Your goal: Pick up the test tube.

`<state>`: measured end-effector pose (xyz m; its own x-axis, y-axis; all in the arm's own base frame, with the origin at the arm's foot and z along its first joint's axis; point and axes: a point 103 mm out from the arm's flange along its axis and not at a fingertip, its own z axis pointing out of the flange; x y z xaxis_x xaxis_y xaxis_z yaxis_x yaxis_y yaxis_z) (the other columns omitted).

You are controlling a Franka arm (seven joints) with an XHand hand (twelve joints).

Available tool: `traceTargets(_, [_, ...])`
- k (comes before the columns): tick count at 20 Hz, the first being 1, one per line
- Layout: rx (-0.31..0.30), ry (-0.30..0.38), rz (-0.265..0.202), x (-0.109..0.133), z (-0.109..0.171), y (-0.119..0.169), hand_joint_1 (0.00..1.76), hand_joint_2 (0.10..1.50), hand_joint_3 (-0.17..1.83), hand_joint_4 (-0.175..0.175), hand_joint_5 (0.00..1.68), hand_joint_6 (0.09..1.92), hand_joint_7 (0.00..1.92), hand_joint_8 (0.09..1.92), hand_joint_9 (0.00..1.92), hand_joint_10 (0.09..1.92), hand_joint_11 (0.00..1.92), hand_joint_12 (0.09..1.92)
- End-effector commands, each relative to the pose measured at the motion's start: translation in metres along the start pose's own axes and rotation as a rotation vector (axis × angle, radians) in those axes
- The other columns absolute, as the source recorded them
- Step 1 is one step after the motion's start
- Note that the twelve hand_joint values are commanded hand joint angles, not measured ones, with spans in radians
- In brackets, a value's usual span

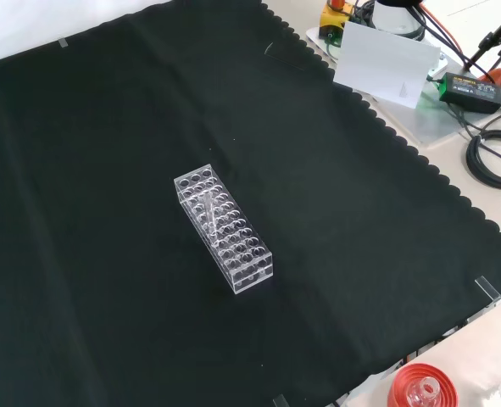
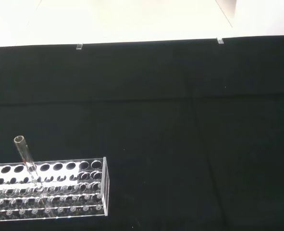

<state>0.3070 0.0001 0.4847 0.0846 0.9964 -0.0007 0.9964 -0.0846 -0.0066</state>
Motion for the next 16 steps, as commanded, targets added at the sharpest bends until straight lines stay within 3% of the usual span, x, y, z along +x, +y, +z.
traceTargets(1, [-0.006, -0.004, 0.0, 0.0, 0.0, 0.0, 0.63, 0.7, 0.53, -0.083, 0.08, 0.23, 0.02, 0.72, 0.0, 0.68, 0.0, 0.98])
traceTargets(7, [0.007, 0.009, -0.021, 0.003, 0.001, 0.008, 0.63, 0.78, 0.4, -0.082, 0.13, 0.09, 0.0, 0.75, 0.0, 0.67, 0.0, 0.97])
traceTargets(16, [0.034, -0.003, -0.144, 0.03, 0.007, 0.04, 0.63, 0.79, 0.37, -0.082, 0.15, 0.09, 0.01, 0.76, 0.0, 0.71, 0.0, 1.0])
